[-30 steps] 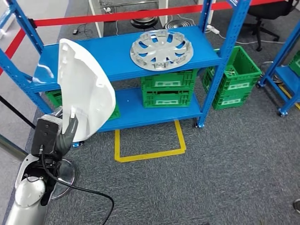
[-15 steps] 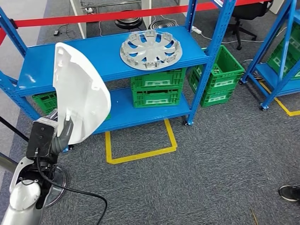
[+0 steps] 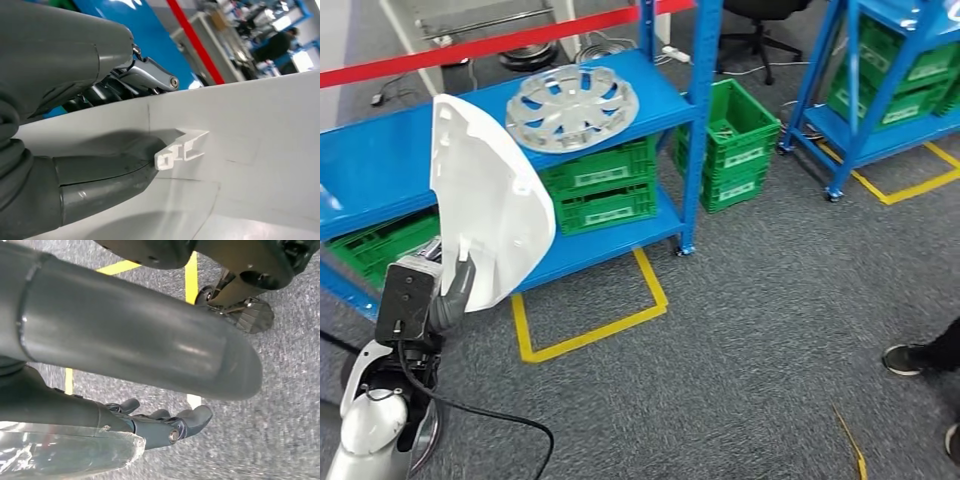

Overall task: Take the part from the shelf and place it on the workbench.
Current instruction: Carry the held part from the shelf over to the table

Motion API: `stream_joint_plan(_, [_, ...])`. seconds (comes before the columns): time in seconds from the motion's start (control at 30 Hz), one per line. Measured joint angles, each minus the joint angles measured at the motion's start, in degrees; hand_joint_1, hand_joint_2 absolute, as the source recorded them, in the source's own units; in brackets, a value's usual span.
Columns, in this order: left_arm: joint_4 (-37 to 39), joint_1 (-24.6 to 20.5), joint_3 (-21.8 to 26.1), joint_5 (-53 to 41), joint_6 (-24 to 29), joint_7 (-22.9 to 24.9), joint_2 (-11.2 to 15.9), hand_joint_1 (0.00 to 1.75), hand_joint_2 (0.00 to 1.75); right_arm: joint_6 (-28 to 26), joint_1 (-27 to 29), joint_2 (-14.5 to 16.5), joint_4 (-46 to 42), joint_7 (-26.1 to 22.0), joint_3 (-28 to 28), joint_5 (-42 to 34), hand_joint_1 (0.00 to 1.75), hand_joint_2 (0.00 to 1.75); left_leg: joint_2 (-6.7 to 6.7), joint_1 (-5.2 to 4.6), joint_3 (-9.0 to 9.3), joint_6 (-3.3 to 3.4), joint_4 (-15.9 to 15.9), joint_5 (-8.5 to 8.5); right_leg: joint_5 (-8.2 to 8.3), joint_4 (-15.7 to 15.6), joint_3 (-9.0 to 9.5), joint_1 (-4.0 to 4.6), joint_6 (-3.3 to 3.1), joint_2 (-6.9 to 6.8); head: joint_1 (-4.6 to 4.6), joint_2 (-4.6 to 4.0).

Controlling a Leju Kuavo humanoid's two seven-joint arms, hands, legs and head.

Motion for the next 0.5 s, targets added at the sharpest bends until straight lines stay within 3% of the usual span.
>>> stream_joint_plan(0.03, [-0.1,0.1,0.2,0.0,0.0,-0.1,0.0,1.75,1.75,0.0,0.0,0.0,0.0,0.0,0.0,0.0,0.00,0.00,-1.46,0.09,-1.45,-0.20,3.2,-1.80,0.11,0.0,-0.11,-0.02,-0.16,0.70,-0.05,0.00])
stream_joint_plan(0.1, [-0.1,0.3,0.5,0.0,0.0,-0.1,0.0,1.75,1.75,0.0,0.0,0.0,0.0,-0.1,0.0,0.0,0.00,0.00,-2.55,0.10,-4.86,-0.25,10.2,-4.51,0.27,0.0,-0.29,0.02,-0.39,2.28,-0.09,0.01])
stream_joint_plan(0.17, [-0.1,0.7,0.7,0.0,0.0,-0.2,0.0,1.75,1.75,0.0,0.1,0.0,0.0,-0.1,-0.1,0.0,0.00,0.00,-2.81,0.09,-6.01,0.01,11.9,-3.75,0.38,0.0,-0.39,0.08,-0.43,3.93,-0.08,0.01])
stream_joint_plan(0.2, [-0.1,0.7,0.7,0.0,0.1,-0.2,0.0,1.75,1.75,0.0,0.1,0.0,0.0,-0.1,-0.1,0.0,0.00,0.00,-3.06,0.09,-5.09,0.23,9.7,-1.98,0.46,0.0,-0.40,0.09,-0.38,4.78,-0.09,0.00])
stream_joint_plan(0.27, [-0.3,0.8,0.8,0.0,0.1,-0.4,0.0,1.75,1.75,0.0,0.1,0.0,0.0,-0.1,-0.2,0.0,0.00,0.00,-5.04,0.17,-1.58,0.80,2.3,1.67,0.65,0.1,-0.52,0.09,-0.05,6.23,-0.08,0.00])
stream_joint_plan(0.3, [-0.4,0.8,0.9,0.0,0.2,-0.4,0.0,1.75,1.75,0.0,0.1,0.0,0.0,-0.1,-0.2,0.0,0.00,0.00,-6.06,0.22,-0.12,0.97,-0.9,2.70,0.78,0.1,-0.72,0.08,0.22,6.95,-0.05,0.00])
stream_joint_plan(0.33, [-0.5,0.8,0.9,0.0,0.2,-0.5,0.0,1.75,1.75,0.0,0.1,0.0,0.0,-0.1,-0.3,0.0,0.00,0.00,-6.85,0.22,0.66,1.13,-2.7,2.99,0.93,0.1,-0.94,0.01,0.55,7.52,-0.04,0.01])
stream_joint_plan(0.4, [-0.6,0.9,0.9,0.0,0.3,-0.5,-0.1,1.75,1.75,0.0,0.2,0.0,0.0,-0.1,-0.4,0.0,0.00,0.00,-6.40,0.18,0.85,1.43,-3.5,3.01,1.32,-0.3,-1.46,-0.18,1.35,8.59,-0.04,0.01])
stream_joint_plan(0.43, [-0.7,0.8,0.9,0.0,0.3,-0.5,-0.2,1.75,1.75,0.0,0.4,0.0,0.0,-0.1,-0.4,0.0,0.00,0.00,-5.83,0.22,0.91,1.74,-3.7,3.22,1.32,-0.2,-1.71,-0.18,1.66,8.11,-0.04,0.01])
stream_joint_plan(0.5, [-0.8,0.9,1.0,0.0,0.3,-0.5,-0.4,1.75,1.75,0.0,0.5,0.0,0.0,-0.1,-0.5,0.0,0.00,0.00,-4.55,0.40,1.05,2.41,-4.1,3.56,-0.29,2.2,-3.12,0.04,2.07,5.18,0.27,0.01])
